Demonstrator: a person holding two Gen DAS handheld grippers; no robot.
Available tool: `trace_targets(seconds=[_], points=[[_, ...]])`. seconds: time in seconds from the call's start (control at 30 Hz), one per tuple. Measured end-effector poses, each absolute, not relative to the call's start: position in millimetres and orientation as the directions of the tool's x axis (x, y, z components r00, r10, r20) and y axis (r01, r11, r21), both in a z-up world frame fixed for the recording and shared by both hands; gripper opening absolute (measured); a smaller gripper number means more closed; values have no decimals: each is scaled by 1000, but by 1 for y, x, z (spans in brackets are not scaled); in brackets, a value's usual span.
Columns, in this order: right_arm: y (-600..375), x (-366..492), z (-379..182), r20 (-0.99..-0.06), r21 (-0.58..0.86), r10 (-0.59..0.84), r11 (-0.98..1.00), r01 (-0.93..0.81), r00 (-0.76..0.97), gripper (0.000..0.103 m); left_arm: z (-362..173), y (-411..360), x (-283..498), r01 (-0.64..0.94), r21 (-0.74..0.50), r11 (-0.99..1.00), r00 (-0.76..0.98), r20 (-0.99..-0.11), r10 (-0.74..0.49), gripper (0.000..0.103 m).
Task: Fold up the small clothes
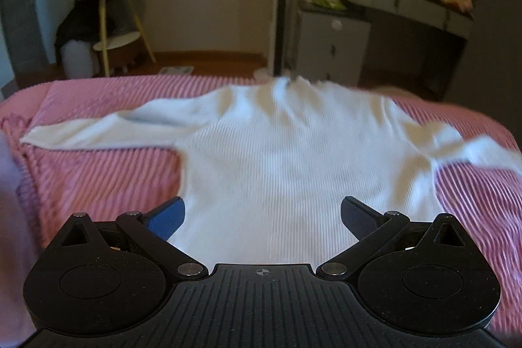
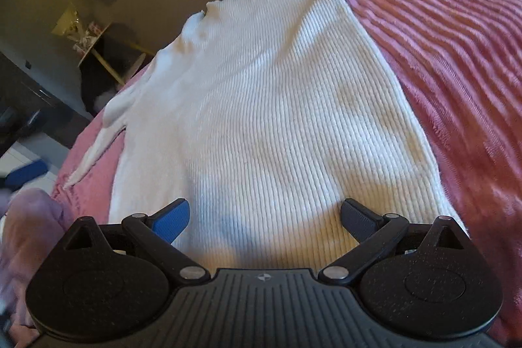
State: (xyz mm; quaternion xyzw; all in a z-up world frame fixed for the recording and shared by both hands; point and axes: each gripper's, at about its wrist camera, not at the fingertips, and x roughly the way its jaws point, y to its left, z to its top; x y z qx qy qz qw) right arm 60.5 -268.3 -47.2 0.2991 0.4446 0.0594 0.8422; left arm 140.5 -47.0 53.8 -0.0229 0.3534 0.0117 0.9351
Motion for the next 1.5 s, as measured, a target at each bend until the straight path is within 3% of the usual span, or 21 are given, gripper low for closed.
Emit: trace_targets(seconds=[0.23, 0.3, 0.37, 0.43, 0.5, 0.6, 0.73, 0.97, 1.03, 1.07, 1.2, 1.37, 1.5], points=[[-273, 75, -42, -734, 566, 449, 819, 93, 510, 99, -11, -43, 171, -21, 62, 998, 681, -729, 59, 103], [-295, 77, -31, -678, 607, 453, 789, 93, 579, 98, -17, -31, 174, -44, 78, 996, 683, -726, 87, 103], [-326, 84, -18, -638, 596, 369, 792, 131, 676, 96, -17, -20, 179, -78, 77, 994, 693, -713, 110, 103], [-369, 96, -5, -612, 556, 217, 802, 218, 760, 88, -18, -12, 183, -107, 62, 992, 701, -703, 119, 103], [-415, 110, -2, -588, 561, 102, 766, 313, 803, 58, -19, -6, 185, -120, 39, 992, 709, -696, 113, 103], [-484, 133, -8, -609, 563, -77, 659, 499, 790, 34, -21, -4, 189, -111, 16, 994, 721, -687, 92, 103], [-550, 150, -29, -626, 608, -206, 475, 636, 753, 29, -31, -12, 193, -77, 5, 997, 725, -687, 60, 103], [-591, 179, -49, -592, 680, -260, 346, 646, 763, 29, -51, -26, 200, -31, 63, 998, 712, -699, 67, 103], [-597, 187, -55, -591, 679, -281, 333, 654, 756, 18, -53, -26, 200, -24, 61, 998, 717, -695, 60, 103], [-597, 191, -54, -608, 651, -300, 342, 678, 735, 7, -52, -24, 200, -22, 55, 998, 715, -697, 55, 103], [-582, 203, -25, -619, 512, -384, 464, 723, 685, 6, -48, -16, 203, -34, 4, 999, 707, -706, 27, 103], [-506, 224, 54, -466, 324, -384, 765, 557, 797, 6, -36, -1, 202, -66, -59, 996, 714, -700, 6, 103], [-403, 237, 105, -333, 205, -212, 935, 290, 919, 6, -24, 15, 199, -107, -99, 989, 716, -698, 8, 103]])
